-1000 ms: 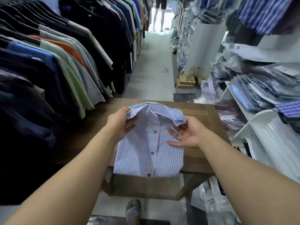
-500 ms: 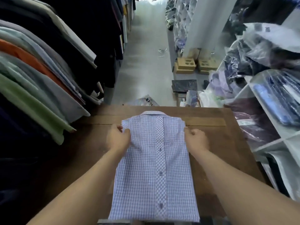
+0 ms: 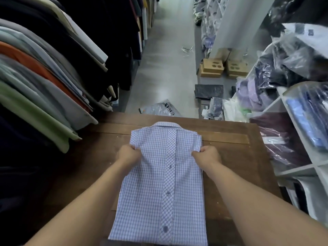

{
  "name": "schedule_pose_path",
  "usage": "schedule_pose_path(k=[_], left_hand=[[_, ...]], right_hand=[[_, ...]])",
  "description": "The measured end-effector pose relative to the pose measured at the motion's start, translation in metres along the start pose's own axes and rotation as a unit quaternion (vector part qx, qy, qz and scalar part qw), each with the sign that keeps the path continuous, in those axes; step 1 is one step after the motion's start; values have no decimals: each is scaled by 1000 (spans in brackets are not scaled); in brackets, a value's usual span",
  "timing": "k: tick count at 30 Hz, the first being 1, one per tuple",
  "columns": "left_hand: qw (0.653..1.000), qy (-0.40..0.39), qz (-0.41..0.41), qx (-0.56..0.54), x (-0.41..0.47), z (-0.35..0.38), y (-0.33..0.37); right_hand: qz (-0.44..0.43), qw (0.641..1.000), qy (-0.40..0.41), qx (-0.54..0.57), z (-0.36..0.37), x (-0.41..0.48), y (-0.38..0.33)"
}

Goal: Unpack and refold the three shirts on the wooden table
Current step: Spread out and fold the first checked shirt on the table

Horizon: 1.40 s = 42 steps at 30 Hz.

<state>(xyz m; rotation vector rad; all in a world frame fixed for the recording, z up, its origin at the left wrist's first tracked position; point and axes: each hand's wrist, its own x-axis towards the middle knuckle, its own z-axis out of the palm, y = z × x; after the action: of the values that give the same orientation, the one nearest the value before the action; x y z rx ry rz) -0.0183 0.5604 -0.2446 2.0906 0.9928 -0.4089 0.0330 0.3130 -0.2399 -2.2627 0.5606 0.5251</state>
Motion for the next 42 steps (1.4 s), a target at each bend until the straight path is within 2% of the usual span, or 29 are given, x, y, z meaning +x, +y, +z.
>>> schedule_pose_path(k=[4, 9, 13, 21, 25, 30, 36, 42], left_hand=[[1000, 17, 1, 0, -7, 0, 4], [994, 93, -16, -50, -11, 8, -2], [983, 52, -34, -171, -13, 4, -12], [952, 36, -22, -302, -19, -13, -12], [948, 29, -32, -315, -20, -18, -14], [963, 21, -50, -265, -15, -16, -17], [951, 47, -70, -296, -4, -17, -18], [957, 39, -48, -282, 6, -17, -21]], right_hand=[[-17, 1000, -11, -7, 0, 0, -4], [-49, 998, -2, -29, 3, 1, -9], [-14, 997, -10, 77, 5, 5, -4], [19, 969, -9, 247, 7, 4, 0], [19, 958, -25, 284, 5, 0, 3], [42, 962, -58, 263, 1, -4, 3], [66, 958, -29, 279, 1, -1, 1], [80, 950, 6, 303, 9, -8, 0]])
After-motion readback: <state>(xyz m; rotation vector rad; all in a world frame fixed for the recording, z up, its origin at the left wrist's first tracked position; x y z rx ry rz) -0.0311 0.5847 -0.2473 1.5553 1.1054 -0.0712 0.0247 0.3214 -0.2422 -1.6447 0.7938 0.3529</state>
